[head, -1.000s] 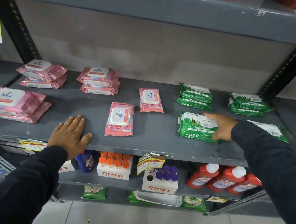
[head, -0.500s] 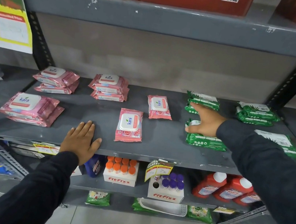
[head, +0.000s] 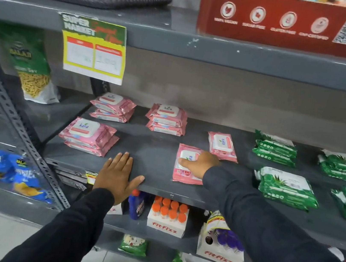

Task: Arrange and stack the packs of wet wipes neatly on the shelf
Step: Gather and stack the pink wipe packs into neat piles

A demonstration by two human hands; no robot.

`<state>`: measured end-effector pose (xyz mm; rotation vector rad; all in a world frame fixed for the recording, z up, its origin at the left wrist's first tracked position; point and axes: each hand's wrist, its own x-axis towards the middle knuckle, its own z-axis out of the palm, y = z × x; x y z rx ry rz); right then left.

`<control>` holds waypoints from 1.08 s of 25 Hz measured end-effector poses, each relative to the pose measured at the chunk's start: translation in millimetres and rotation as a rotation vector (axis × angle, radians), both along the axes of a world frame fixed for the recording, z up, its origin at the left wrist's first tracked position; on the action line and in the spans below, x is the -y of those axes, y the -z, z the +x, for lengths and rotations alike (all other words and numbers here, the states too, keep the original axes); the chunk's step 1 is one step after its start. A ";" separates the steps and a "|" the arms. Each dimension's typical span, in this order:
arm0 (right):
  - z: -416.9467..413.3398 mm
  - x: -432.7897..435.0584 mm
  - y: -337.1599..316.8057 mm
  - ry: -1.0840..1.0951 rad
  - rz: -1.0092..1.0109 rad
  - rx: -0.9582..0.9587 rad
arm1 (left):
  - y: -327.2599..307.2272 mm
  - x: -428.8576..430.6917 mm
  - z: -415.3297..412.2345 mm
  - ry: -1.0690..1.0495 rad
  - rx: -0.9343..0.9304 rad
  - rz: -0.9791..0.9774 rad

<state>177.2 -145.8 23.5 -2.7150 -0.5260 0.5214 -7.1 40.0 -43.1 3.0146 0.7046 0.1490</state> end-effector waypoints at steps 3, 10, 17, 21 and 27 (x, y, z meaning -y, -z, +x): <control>-2.1 -15.2 4.5 0.053 -0.089 0.051 | 2.8 -19.9 -11.7 -0.049 -0.005 -0.003; -3.3 -39.5 7.5 0.113 -0.174 0.076 | 11.2 -31.6 -19.5 -0.036 -0.072 0.001; -15.8 -69.9 -2.1 -0.291 -0.057 0.052 | 14.0 -32.9 -20.1 -0.023 -0.061 0.020; -17.9 -81.9 -1.1 -0.439 -0.028 0.022 | 11.4 -33.0 -21.3 -0.009 -0.069 0.011; -14.4 -82.9 -5.1 -0.492 -0.089 0.009 | 9.1 -33.1 -20.9 0.001 -0.084 -0.014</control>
